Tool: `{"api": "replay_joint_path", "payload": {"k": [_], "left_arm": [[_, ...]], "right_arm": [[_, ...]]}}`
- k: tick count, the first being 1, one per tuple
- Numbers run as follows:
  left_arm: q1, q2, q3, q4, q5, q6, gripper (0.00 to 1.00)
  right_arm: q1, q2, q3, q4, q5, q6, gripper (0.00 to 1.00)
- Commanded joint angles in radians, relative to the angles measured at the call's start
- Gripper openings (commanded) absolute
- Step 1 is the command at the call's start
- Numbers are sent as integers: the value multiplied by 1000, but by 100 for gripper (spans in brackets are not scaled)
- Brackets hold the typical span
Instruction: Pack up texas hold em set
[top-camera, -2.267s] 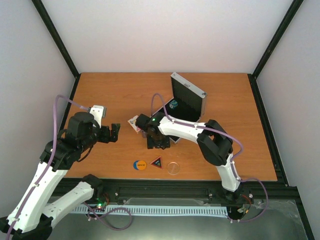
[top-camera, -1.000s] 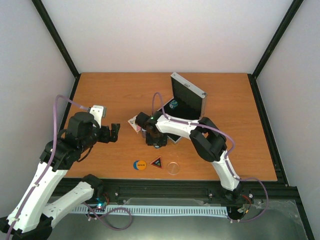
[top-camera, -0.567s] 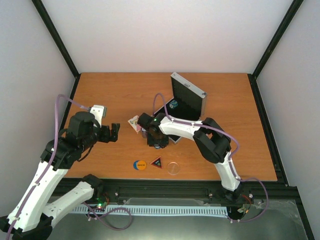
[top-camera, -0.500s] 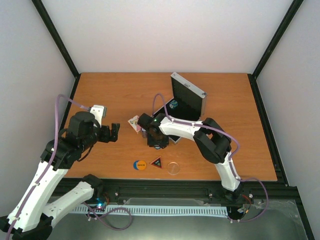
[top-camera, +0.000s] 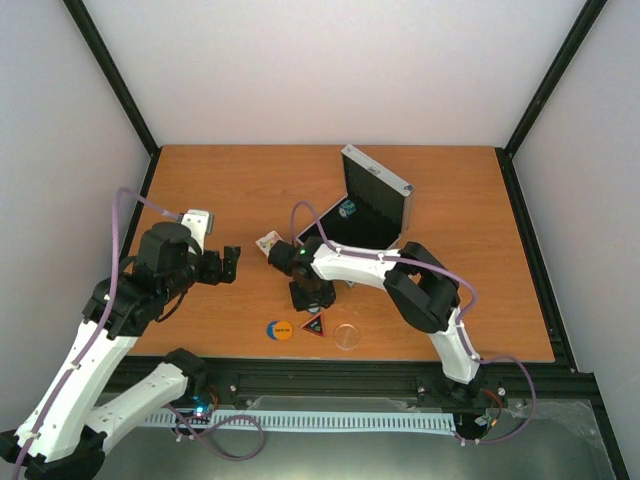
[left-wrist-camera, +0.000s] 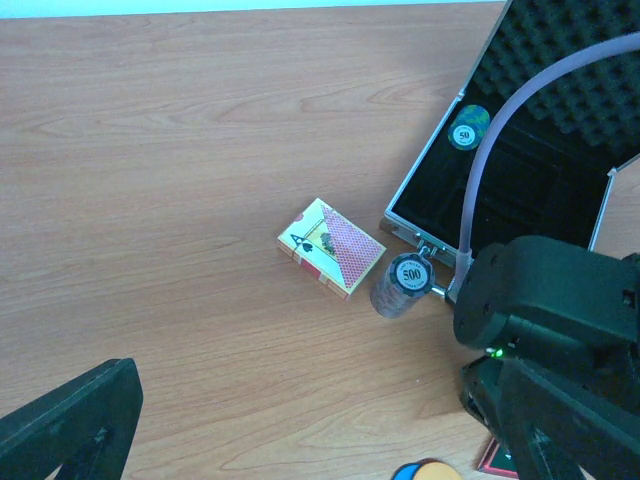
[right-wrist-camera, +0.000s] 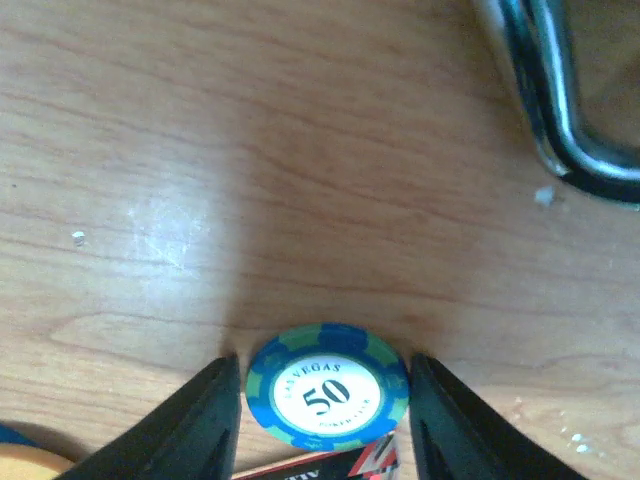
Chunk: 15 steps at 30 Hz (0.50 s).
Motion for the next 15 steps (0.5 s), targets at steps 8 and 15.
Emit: {"api": "replay_joint_path", "payload": {"k": [8,15], "left_arm": [[4,1,1,16,-6,15,100],[5,9,1,19,-15,14,100]], "right_arm": [[27,-9,7,-72,-17,-46,64],[26,1,-3,-80,-3,-63,63]]}}
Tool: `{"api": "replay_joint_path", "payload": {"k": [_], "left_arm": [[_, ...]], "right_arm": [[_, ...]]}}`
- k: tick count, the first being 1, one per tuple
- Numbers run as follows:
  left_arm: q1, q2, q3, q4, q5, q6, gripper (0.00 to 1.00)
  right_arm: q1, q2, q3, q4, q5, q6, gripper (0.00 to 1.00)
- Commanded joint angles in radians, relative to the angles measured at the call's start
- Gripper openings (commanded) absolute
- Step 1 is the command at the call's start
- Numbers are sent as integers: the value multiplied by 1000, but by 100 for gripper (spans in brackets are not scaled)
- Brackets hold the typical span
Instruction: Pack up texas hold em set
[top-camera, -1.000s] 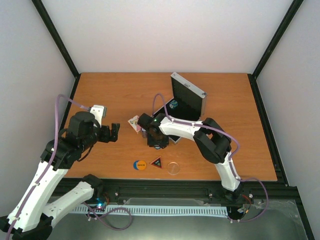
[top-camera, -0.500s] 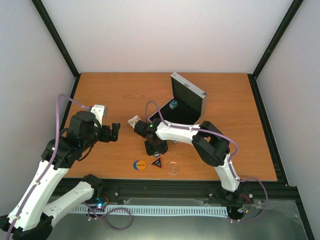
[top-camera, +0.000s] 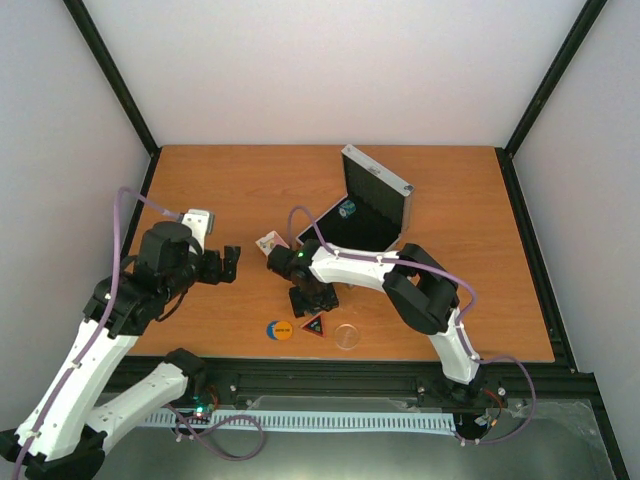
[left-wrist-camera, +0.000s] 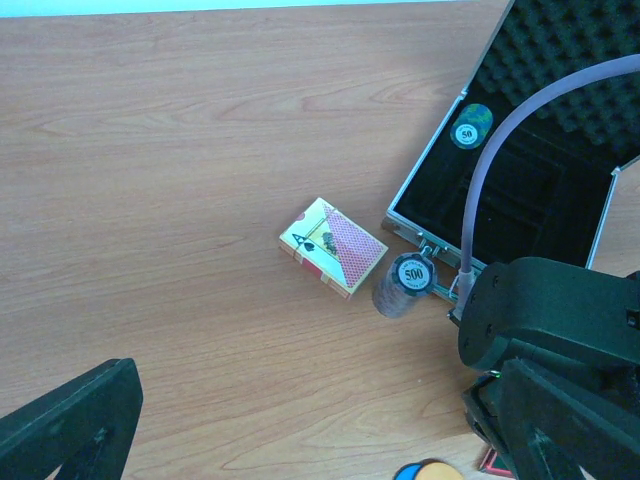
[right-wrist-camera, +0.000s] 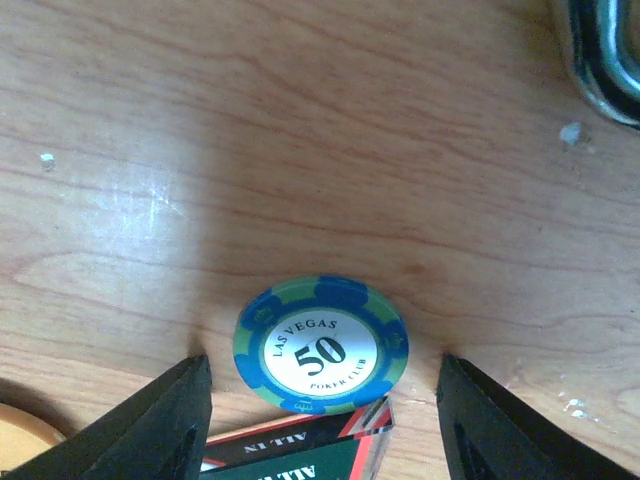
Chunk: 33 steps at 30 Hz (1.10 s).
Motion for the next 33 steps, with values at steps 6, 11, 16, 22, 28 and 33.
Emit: {"api": "replay_joint_path", "payload": {"k": [6,11,16,22,28,33], "left_arm": [[5,23,2,24,-12,11,100],[4,33,7,27,-19,13,100],[5,44,12,35,-23,7,100],[5,54,17,39,-32,3,100],[5,54,10,44,-39,-5,100],[5,47,-6,44,-42,-14,100]], "right_arm": [[-7,29,17,-17,21,-46,61],[-20,41,32,-14,26,-65,58],[-28,47,39,-12,22,-82,50],[-28,50,40,-12,16,-94,34],[-30,33,51,-28,41,-102,25],[-33,4,58,-42,62,-103,25]]}}
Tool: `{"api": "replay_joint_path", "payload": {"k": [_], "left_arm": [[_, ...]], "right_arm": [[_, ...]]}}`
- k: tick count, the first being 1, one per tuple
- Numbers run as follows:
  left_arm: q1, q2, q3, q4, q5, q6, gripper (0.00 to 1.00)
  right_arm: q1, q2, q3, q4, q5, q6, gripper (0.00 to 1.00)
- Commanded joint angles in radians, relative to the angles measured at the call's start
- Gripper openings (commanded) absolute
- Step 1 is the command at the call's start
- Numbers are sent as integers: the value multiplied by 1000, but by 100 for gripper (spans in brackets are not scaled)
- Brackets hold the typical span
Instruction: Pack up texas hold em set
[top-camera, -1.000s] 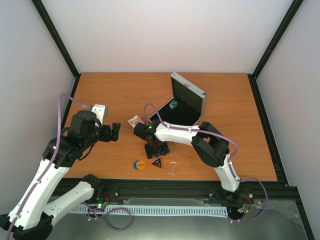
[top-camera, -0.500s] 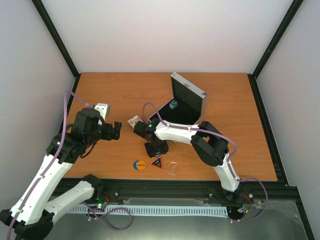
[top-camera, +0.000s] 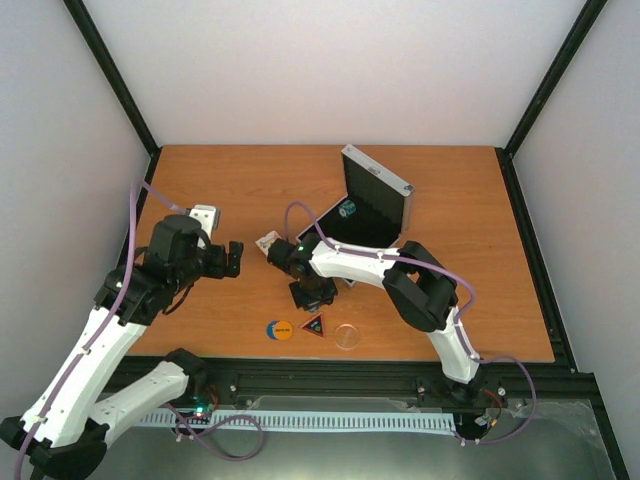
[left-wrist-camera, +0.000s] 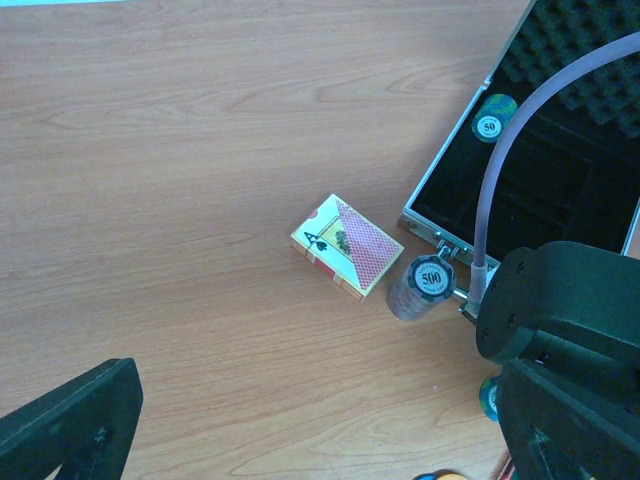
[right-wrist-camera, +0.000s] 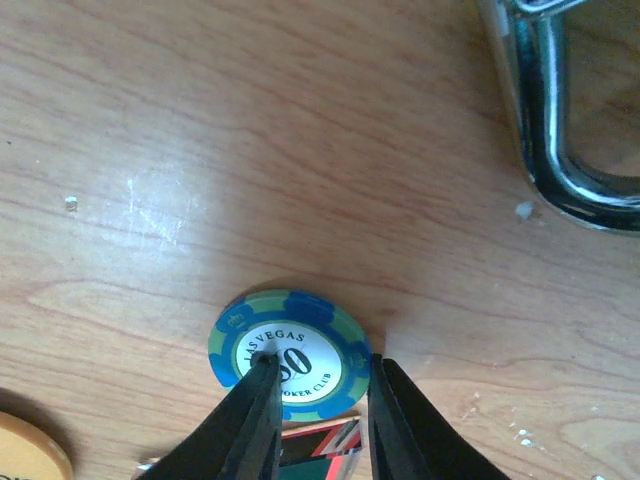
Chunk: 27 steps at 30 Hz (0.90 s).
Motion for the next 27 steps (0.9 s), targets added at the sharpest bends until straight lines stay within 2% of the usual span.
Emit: {"api": "replay_joint_path", "payload": {"k": [1,5,6,8,12,27], "left_arm": [[5,-10,-11,26,-14,-16,100],[5,-9,-16,32,-11,-21,100],[5,-6,-17,34,-11,-23,100],[5,-3,-17,37,-11,-23,100],[5,5,-13,44,-13,-26,100],[5,34,-15,60,-8,-19,100]], "right_arm": [[-8,-17,12,-18,42,-6,25],[-9,-26,15,-22,42,-11,25],[-9,-27,16,-26,46,-11,29],[-9,-35,18,-23,52,-12,45],[-9,-40,40,-26,64,-26,58],[-9,8,83,-33,33,-45,59]]}}
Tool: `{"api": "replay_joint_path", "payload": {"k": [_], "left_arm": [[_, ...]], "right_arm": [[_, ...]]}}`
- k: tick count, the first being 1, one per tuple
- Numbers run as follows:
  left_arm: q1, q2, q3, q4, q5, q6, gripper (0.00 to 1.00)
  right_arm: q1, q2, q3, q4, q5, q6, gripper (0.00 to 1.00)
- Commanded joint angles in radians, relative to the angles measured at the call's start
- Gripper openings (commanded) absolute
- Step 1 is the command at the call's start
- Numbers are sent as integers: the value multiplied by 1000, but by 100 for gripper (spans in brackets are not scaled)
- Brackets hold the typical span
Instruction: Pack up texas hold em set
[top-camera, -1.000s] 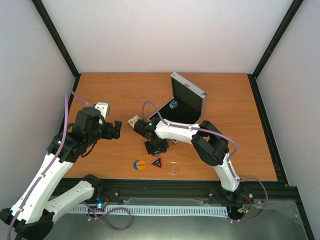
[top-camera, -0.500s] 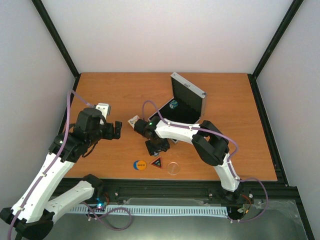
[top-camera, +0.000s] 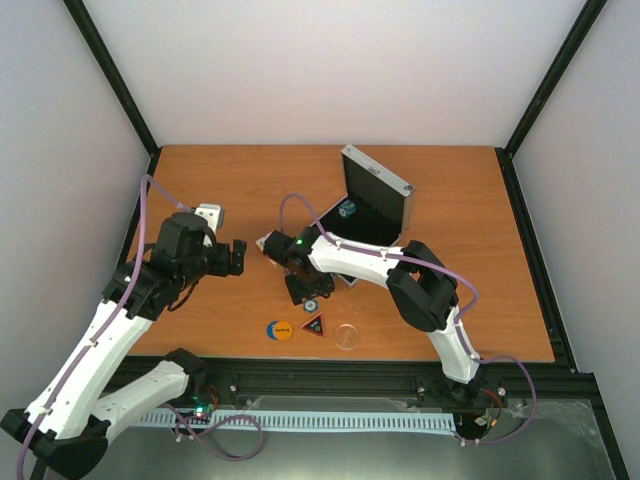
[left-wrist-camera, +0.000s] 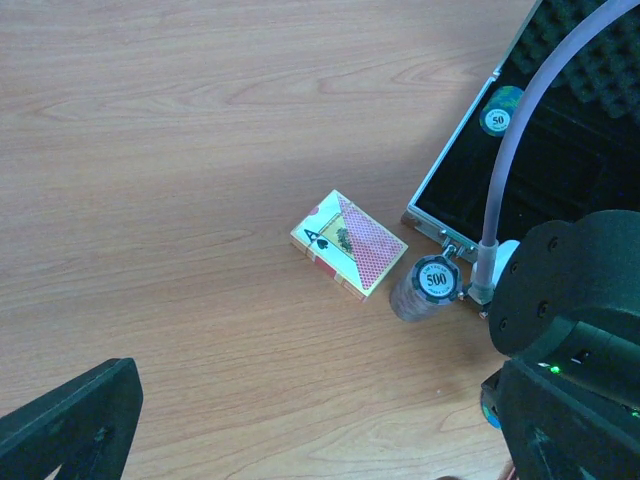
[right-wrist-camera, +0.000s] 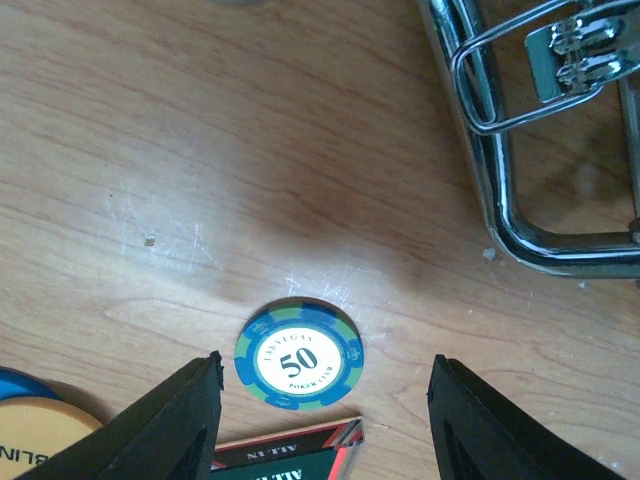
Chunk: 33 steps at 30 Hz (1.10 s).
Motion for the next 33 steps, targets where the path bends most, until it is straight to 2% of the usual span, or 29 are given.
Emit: {"api": "replay_joint_path", "payload": {"k": [1,14,19,33], "left_arm": [[5,8,7,27,-4,-10,100],[5,18,7,26,-5,-9,100],[5,18,6,21,-6,-11,100],[5,5,6,8,11,-13,100]], "right_arm": [[-6,16,5,-4,-18,-14,59],[-6,69,5,-2,-63,-49,60],[-6,61,-14,5,-71,-41,53],[-2,20,-99,71,-96,-34,54]]}}
